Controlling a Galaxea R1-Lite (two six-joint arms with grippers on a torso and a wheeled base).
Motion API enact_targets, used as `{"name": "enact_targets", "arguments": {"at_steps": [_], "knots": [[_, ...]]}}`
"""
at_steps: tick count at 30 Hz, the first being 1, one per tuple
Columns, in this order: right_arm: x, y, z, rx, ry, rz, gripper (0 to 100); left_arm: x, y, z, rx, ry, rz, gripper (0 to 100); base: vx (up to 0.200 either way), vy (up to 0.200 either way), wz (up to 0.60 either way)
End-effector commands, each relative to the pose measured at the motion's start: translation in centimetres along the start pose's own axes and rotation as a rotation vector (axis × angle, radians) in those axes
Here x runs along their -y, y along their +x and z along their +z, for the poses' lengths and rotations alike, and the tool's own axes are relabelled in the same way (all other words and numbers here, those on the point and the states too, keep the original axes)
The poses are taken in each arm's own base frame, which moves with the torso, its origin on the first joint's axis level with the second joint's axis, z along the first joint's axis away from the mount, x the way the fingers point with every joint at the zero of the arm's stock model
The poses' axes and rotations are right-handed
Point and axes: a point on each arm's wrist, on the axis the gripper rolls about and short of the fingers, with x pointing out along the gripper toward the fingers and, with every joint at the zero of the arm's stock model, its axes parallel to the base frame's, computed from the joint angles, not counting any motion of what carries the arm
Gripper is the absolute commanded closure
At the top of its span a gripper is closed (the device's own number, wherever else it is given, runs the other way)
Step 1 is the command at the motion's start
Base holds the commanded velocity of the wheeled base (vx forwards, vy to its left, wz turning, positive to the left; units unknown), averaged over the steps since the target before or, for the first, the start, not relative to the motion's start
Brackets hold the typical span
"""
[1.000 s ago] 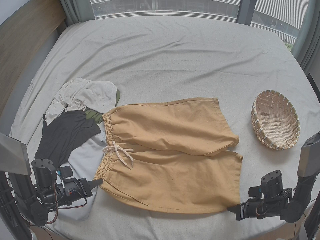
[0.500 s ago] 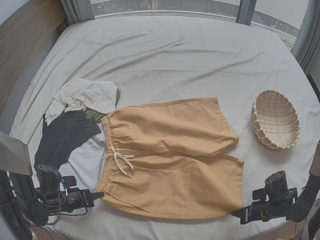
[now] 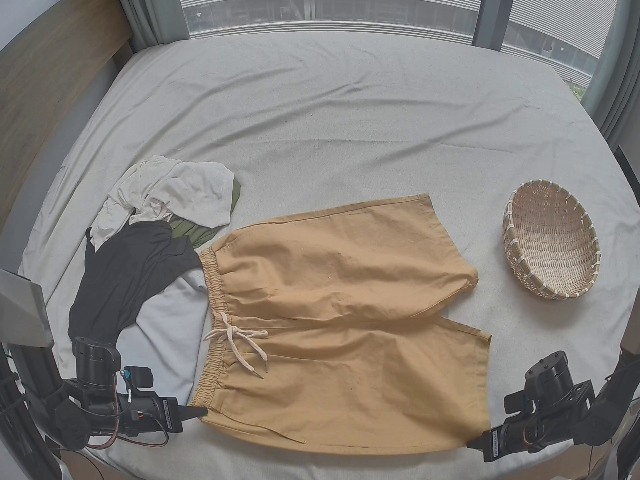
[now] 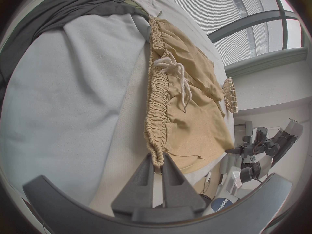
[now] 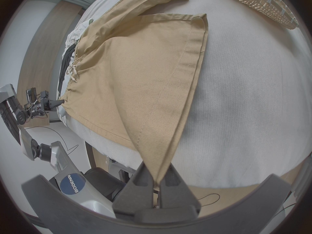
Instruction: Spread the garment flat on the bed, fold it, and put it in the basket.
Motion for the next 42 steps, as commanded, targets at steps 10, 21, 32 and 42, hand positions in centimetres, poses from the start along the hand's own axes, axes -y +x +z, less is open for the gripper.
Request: {"name": "enact_targets", "arguments": {"at_steps": [10,21,32,42], "knots": [[-0.9,-1.9,-2.0,-0.081,-0.065,0.013,100,0.4,-1.7,-1.5,-0.093,0.029,-0.017,100,0.000,0.000,0.00],[-1.6,-3.5,0.7,0.133,0.003,0.125,100,0.8,-3.3,-1.0,-0.033,0.060,-0.075,100,0.000,0.000,0.00],[-3.8,-5.2,6.1,0.380,0.104,0.267,100,2.7,-4.1,2.3,0.225,0.131,-0.196,100,0.000,0.000,0.00],[-4.1,-6.1,9.0,0.474,0.126,0.290,100,2.7,-2.4,4.1,0.312,0.101,-0.261,100,0.000,0.000,0.00]]}}
